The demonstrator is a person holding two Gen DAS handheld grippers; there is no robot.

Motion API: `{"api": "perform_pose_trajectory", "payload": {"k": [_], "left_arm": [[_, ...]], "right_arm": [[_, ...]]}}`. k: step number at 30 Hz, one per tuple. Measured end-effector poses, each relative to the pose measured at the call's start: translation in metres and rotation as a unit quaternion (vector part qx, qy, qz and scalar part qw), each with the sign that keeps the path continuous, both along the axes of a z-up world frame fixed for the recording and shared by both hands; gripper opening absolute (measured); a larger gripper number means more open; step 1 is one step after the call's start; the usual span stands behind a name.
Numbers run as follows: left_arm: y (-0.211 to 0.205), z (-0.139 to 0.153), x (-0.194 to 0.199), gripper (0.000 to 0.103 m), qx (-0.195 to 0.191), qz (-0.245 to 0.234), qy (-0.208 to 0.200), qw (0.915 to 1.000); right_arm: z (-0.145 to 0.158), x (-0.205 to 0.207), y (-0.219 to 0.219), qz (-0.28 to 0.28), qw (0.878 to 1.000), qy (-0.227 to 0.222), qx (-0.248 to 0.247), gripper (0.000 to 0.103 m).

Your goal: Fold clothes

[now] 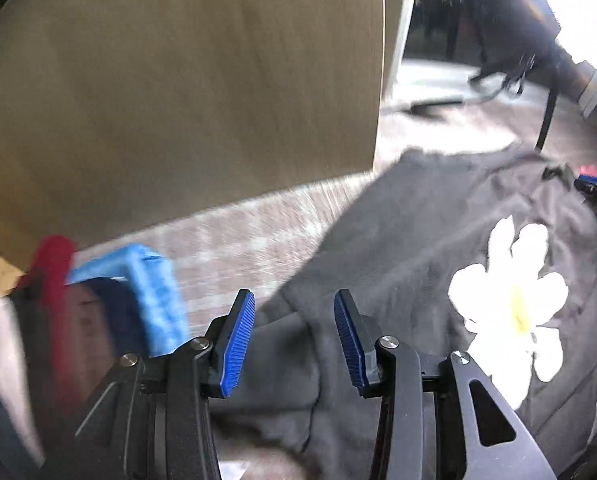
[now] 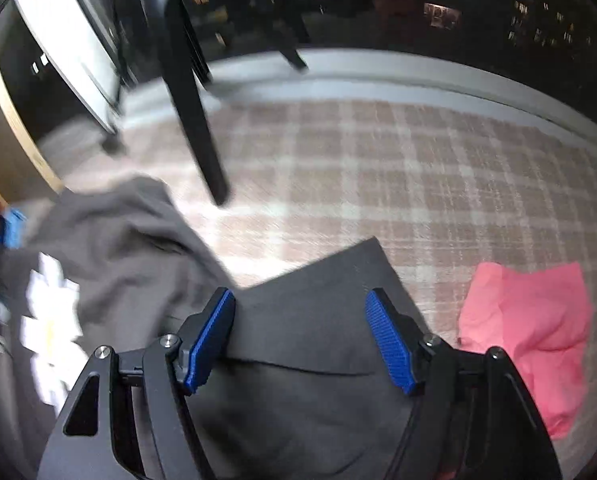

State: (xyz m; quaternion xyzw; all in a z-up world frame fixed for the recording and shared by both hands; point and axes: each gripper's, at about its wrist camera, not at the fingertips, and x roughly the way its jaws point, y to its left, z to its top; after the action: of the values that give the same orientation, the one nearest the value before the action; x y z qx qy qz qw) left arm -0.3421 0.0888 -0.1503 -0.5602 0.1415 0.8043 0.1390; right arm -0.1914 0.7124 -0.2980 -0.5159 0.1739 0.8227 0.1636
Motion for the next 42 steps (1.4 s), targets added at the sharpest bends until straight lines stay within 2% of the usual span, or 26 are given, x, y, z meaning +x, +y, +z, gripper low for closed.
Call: {"api": "perform_pose_trajectory", "payload": {"k": [2,3,4,5,6,8,10,13,16,17,19,20,21,23,26,29,32,35,38,42], "left_arm": [[0.003,-0.014,-0.006,0.040,-0.007,0.003,-0.010,0.9999],[0.003,-0.018,-0.007,0.040,-0.008,0.006,-0.014,0.9998],[0.002,-0.023,-0.009,0.041,-0.009,0.010,-0.017,0.9998],[0.001,-0.025,-0.010,0.041,-0.010,0.012,-0.020,0.9997],[0.000,-0.027,-0.011,0.042,-0.011,0.013,-0.023,0.9996],[-0.001,-0.032,-0.012,0.042,-0.016,0.015,-0.029,0.9994],[-0.001,-0.034,-0.012,0.042,-0.015,0.014,-0.031,0.9993],[-0.001,-0.036,-0.011,0.043,-0.012,0.013,-0.033,0.9993],[-0.001,-0.036,-0.010,0.045,-0.009,0.013,-0.034,0.9993],[-0.001,-0.035,-0.010,0.045,-0.008,0.012,-0.035,0.9993],[-0.002,-0.031,-0.009,0.045,-0.004,0.013,-0.035,0.9993],[-0.002,-0.029,-0.009,0.045,-0.001,0.014,-0.035,0.9993],[-0.002,-0.026,-0.009,0.045,0.001,0.014,-0.035,0.9993],[-0.005,-0.014,-0.009,0.043,0.021,0.021,-0.025,0.9992],[-0.005,0.005,-0.012,0.043,0.054,0.018,-0.009,0.9984],[0.000,0.012,-0.020,0.043,0.065,0.015,-0.002,0.9978],[0.013,0.007,-0.029,0.043,0.075,0.006,-0.008,0.9971],[0.026,-0.012,-0.046,0.043,0.066,-0.009,-0.024,0.9975],[0.040,-0.030,-0.060,0.043,0.058,-0.025,-0.039,0.9972],[0.065,-0.038,-0.056,0.043,0.040,-0.055,-0.028,0.9973]], "right_arm": [[-0.010,0.000,-0.005,0.012,1.000,-0.008,0.017,0.067],[-0.011,0.002,-0.007,0.018,1.000,-0.004,0.022,0.058],[-0.012,0.005,-0.009,0.024,0.999,0.000,0.026,0.046],[-0.011,0.007,-0.009,0.027,0.999,0.000,0.029,0.004],[-0.010,0.014,-0.002,0.018,1.000,0.004,0.000,0.002],[0.003,0.036,0.010,-0.015,0.999,0.038,-0.030,0.002],[0.020,0.060,0.017,-0.044,0.997,0.064,-0.019,0.002],[0.038,0.097,0.020,-0.099,0.992,0.072,0.028,0.002],[0.046,0.129,0.034,-0.190,0.976,0.070,0.086,0.002],[0.047,0.136,0.039,-0.202,0.973,0.072,0.080,0.002],[0.047,0.142,0.046,-0.220,0.972,0.060,0.062,0.008],[0.047,0.138,0.048,-0.228,0.971,0.044,0.057,0.021],[0.051,0.133,0.046,-0.211,0.975,0.055,0.049,0.031],[0.056,0.120,0.031,-0.155,0.984,0.082,0.043,0.043],[0.053,0.078,-0.001,-0.058,0.993,0.082,0.061,0.045],[0.045,0.046,-0.034,0.012,0.993,0.074,0.091,0.049],[0.033,0.023,-0.044,0.043,0.993,0.068,0.088,0.055],[0.025,0.010,-0.044,0.060,0.994,0.053,0.080,0.055],[0.022,0.000,-0.042,0.067,0.994,0.060,0.061,0.055],[0.018,-0.013,-0.041,0.071,0.994,0.067,0.050,0.055]]}}
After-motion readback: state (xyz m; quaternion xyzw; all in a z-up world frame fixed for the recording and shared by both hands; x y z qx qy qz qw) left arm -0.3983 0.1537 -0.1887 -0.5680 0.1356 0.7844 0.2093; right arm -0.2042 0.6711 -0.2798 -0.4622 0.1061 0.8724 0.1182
